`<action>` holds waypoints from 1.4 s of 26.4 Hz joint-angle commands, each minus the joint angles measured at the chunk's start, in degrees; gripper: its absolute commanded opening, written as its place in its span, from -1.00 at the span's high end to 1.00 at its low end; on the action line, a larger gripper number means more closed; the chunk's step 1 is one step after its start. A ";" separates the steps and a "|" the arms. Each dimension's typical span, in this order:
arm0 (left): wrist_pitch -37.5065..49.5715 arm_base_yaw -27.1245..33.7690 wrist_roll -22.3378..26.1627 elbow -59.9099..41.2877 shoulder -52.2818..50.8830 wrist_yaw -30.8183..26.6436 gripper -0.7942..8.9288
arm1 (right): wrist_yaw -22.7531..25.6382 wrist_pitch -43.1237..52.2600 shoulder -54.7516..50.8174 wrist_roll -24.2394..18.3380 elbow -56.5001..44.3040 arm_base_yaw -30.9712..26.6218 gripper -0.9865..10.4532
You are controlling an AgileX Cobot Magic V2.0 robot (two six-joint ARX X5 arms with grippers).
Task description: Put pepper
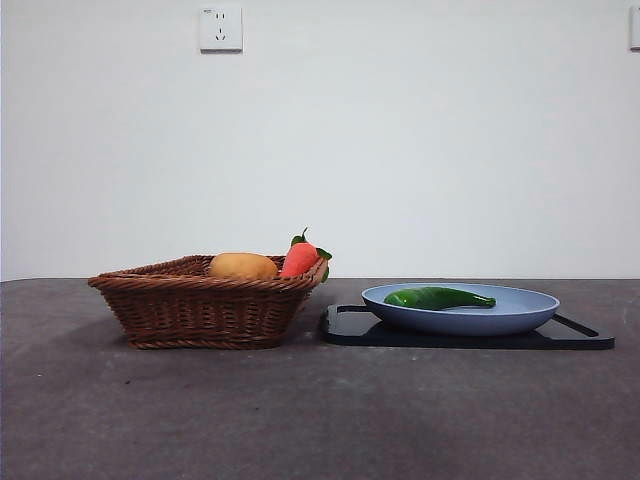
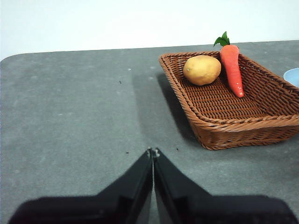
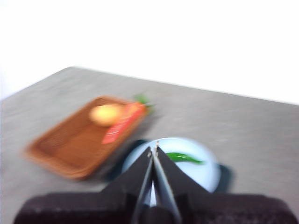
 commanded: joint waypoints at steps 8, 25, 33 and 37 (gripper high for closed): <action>0.33 0.15 -0.55 -0.59 -0.17 0.00 0.82 | 5.70 20.70 -17.09 3.48 -28.48 -0.07 0.81; 0.35 0.15 -0.55 -0.59 -0.17 0.02 0.82 | 10.16 22.16 -26.38 7.89 -44.17 -0.04 0.81; 0.37 0.15 -0.55 -0.59 -0.17 0.00 0.82 | 10.12 19.32 -26.38 9.16 -44.52 -0.07 0.81; 0.35 0.15 -0.55 -0.59 -0.17 0.02 0.82 | 10.14 19.39 -26.38 9.14 -44.52 -0.07 0.81</action>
